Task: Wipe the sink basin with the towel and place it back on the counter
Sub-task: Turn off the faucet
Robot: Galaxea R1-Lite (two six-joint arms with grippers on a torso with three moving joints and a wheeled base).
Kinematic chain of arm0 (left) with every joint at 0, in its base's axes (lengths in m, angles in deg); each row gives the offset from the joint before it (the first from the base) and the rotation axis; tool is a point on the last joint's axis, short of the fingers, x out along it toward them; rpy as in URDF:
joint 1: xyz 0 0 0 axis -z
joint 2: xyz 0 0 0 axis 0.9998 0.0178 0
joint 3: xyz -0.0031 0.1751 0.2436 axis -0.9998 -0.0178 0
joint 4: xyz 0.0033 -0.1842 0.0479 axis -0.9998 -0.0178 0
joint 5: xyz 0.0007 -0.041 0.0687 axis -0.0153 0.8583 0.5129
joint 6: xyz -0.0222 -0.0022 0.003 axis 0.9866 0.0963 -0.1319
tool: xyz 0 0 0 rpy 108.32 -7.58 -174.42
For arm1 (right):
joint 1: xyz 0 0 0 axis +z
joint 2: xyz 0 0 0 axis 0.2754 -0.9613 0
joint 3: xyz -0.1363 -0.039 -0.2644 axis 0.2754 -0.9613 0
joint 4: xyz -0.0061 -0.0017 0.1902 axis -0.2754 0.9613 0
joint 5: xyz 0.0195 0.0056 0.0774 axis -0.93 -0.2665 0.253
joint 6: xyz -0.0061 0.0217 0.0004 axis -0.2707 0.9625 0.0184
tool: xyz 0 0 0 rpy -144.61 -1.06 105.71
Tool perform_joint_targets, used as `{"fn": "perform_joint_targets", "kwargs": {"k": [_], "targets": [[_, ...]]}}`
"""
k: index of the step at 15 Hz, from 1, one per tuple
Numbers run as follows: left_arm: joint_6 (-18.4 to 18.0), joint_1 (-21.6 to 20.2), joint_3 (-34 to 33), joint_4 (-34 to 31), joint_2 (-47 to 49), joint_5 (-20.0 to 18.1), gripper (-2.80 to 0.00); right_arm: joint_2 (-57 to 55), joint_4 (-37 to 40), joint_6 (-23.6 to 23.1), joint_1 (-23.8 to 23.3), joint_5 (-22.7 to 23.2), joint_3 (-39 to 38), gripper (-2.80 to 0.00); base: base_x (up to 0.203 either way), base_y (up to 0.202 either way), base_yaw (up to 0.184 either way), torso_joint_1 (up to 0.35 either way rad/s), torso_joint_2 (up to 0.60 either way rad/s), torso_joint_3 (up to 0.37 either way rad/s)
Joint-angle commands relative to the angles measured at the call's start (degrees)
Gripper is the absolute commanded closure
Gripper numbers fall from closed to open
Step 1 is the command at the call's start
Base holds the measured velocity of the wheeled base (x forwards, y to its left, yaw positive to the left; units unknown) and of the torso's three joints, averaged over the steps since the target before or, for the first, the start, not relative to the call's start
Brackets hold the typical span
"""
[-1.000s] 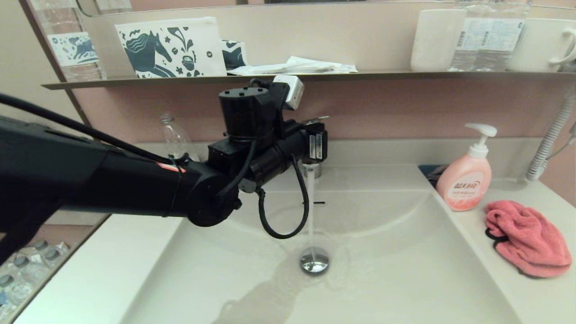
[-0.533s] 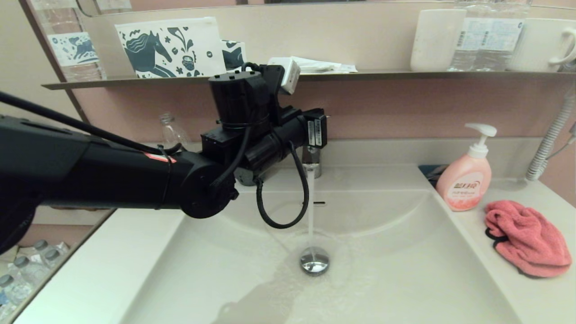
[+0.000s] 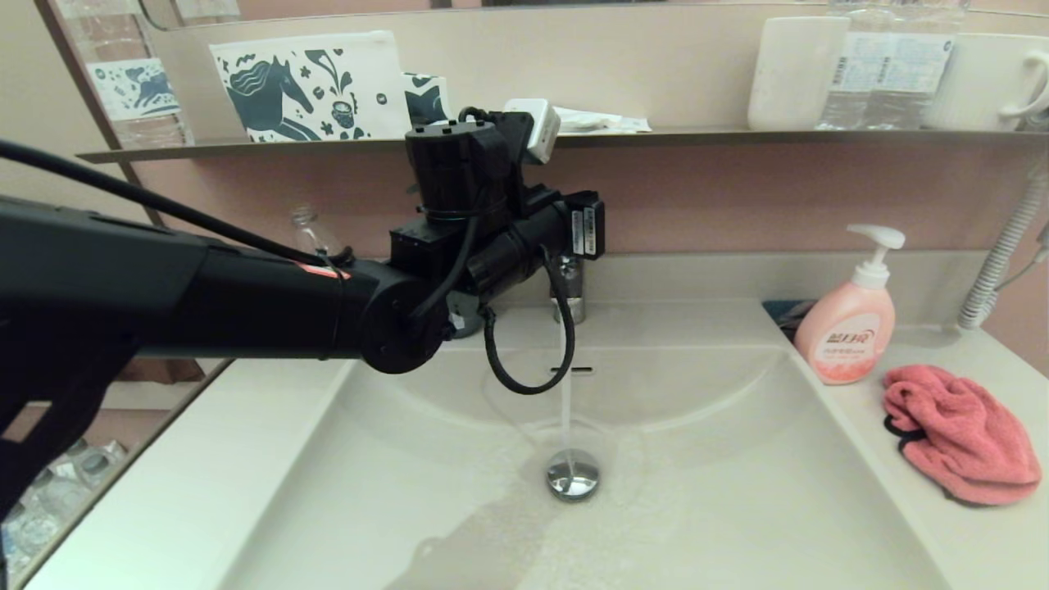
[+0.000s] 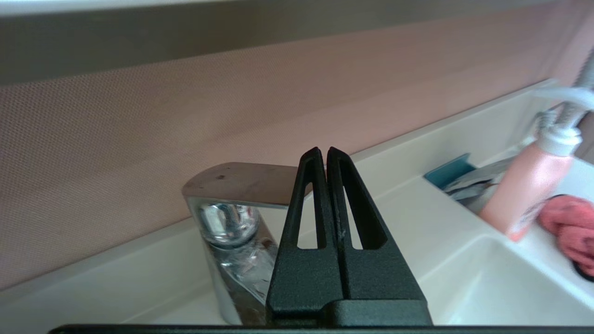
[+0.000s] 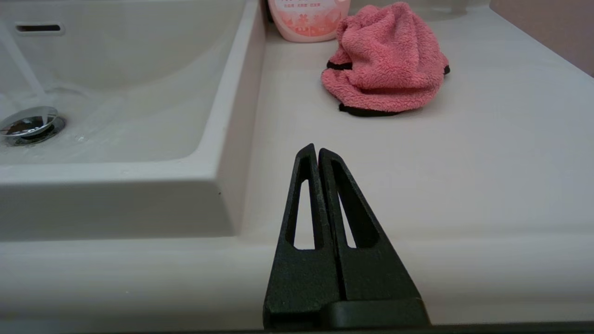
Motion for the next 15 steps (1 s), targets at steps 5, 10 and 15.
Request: {"fn": "perform_joint_targets", "kwargs": {"k": [5,10,15], "targets": [[-0.9,-0.95,1.38,-0.48,2.88,-0.03,0.0,0.0,-0.01,-0.01,0.01,0.04,0.0,0.0,0.0,0.0,0.0,0.0,0.0,0.0],[-0.9,-0.43,-2.38,-0.25,2.47,-0.03,0.0,0.0,-0.01,-0.01,-0.07,0.03,0.0,0.0,0.0,0.0,0.0,0.0,0.0,0.0],[-0.94,0.89,-5.21,-0.2,-0.32,0.06,0.0,0.0,-0.01,-0.01,0.01,-0.05,0.0,0.0,0.0,0.0,0.0,0.0,0.0,0.0]]}}
